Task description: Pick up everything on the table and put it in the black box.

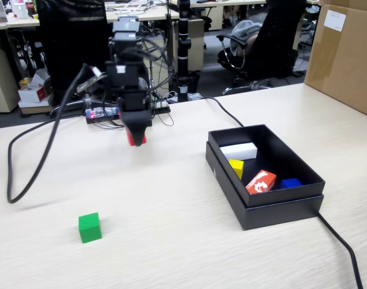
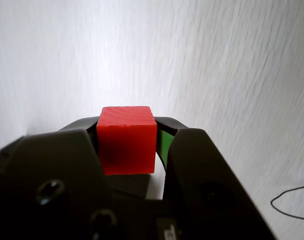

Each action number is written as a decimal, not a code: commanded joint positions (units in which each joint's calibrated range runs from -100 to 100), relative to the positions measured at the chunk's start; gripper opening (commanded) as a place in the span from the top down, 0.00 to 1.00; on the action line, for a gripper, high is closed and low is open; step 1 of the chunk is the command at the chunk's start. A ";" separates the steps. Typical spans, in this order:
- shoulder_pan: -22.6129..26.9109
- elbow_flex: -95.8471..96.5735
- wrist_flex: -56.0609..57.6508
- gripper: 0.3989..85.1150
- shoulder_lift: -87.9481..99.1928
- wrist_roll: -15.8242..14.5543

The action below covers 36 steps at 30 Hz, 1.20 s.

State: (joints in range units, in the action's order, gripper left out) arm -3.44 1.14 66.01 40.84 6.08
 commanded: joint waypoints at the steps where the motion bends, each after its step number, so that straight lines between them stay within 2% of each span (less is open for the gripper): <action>1: 4.35 -3.50 0.56 0.92 7.64 -2.98; 2: 6.98 -4.86 0.56 0.92 8.90 -4.35; 6: 11.58 -9.21 0.56 0.92 8.79 -7.03; 7: 13.82 -12.47 0.99 0.92 6.61 -8.30; 12: 17.78 -20.81 0.99 0.92 -7.85 -12.01; 21: 19.24 -25.80 0.90 0.92 -25.87 -14.99; 34: 18.95 -28.16 -0.65 0.91 -38.60 -16.80; 36: 18.95 -27.07 -0.65 0.79 -38.60 -16.90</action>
State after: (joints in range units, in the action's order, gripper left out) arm 15.51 -23.41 66.94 0.58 -10.48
